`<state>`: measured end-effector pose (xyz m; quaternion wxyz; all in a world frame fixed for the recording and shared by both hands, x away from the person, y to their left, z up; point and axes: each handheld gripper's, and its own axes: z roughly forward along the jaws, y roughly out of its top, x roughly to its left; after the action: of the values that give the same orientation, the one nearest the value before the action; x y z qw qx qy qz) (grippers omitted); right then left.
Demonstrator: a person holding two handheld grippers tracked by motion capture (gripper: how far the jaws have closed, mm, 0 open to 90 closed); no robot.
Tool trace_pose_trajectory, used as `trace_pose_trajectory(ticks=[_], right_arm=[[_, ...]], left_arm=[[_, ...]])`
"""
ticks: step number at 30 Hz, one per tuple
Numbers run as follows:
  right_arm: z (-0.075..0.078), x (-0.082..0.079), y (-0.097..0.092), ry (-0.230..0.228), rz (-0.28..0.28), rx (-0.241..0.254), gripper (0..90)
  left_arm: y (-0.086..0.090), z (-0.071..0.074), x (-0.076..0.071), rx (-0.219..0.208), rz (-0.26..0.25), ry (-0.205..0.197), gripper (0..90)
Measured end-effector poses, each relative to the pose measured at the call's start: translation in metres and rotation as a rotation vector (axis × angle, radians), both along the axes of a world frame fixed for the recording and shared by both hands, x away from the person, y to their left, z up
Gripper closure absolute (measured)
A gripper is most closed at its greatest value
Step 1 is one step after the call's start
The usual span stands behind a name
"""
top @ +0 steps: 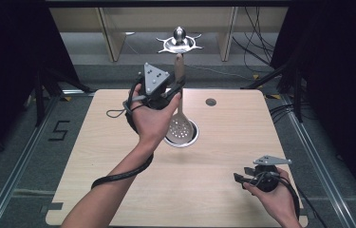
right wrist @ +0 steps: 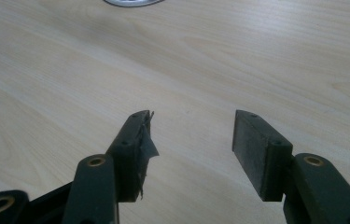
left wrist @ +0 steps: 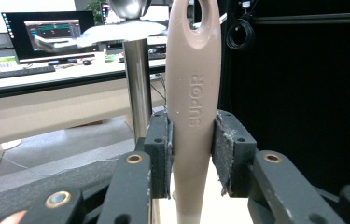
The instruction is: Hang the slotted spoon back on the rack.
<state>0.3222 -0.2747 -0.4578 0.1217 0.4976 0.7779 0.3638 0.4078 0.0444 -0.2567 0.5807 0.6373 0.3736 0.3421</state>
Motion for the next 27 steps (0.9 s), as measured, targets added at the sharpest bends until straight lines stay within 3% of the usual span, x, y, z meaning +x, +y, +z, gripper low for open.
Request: trace_pose_trajectory(ticks=[1,2,3,5,6,9,10,11,12,13,14,15,18,25,27], right_arm=[[0.000,0.000,0.000,0.000,0.000,0.000,47.5],[0.001,-0.001,0.001,0.029,-0.012,0.001,47.5],[0.001,0.000,0.000,0.004,0.004,-0.011,47.5],[0.002,-0.001,0.000,0.019,-0.011,-0.003,47.5],[0.001,-0.001,-0.001,-0.008,-0.001,-0.025,47.5],[0.001,0.000,-0.001,-0.003,-0.005,-0.009,47.5],[-0.002,0.001,-0.001,-0.034,0.004,-0.012,47.5],[-0.001,0.001,0.000,-0.012,0.005,0.013,47.5],[-0.002,0.002,-0.001,-0.037,0.030,0.001,47.5],[0.000,0.000,0.001,0.011,-0.003,0.016,47.5],[0.000,0.000,0.001,0.011,-0.003,0.016,47.5],[0.001,0.001,-0.001,-0.013,0.013,-0.014,47.5],[0.002,0.000,-0.001,-0.012,0.006,-0.030,47.5],[0.001,0.001,-0.001,-0.012,0.012,-0.028,47.5],[0.001,-0.001,0.001,0.013,-0.004,-0.005,47.5]], left_arm=[[0.000,0.000,0.000,0.000,0.000,0.000,68.3],[-0.002,0.002,0.000,0.010,0.013,0.001,68.3],[-0.003,0.002,0.000,0.012,0.020,0.004,68.4],[-0.005,0.002,0.002,0.017,0.026,0.011,68.3],[-0.005,0.001,0.002,0.024,0.041,0.016,68.4],[-0.006,0.000,0.003,0.026,0.047,0.023,68.4],[-0.007,-0.001,0.003,0.021,0.050,0.029,68.4],[-0.007,-0.001,0.004,0.024,0.054,0.030,68.3],[-0.007,-0.001,0.004,0.025,0.056,0.032,68.3],[-0.007,-0.001,0.004,0.025,0.056,0.032,68.3],[-0.008,-0.001,0.004,0.024,0.059,0.034,68.3],[-0.008,-0.001,0.004,0.026,0.062,0.038,68.3],[-0.010,-0.001,0.005,0.034,0.068,0.040,68.2],[-0.012,-0.001,0.007,0.035,0.079,0.044,68.2],[-0.012,0.000,0.008,0.037,0.081,0.047,68.2]])
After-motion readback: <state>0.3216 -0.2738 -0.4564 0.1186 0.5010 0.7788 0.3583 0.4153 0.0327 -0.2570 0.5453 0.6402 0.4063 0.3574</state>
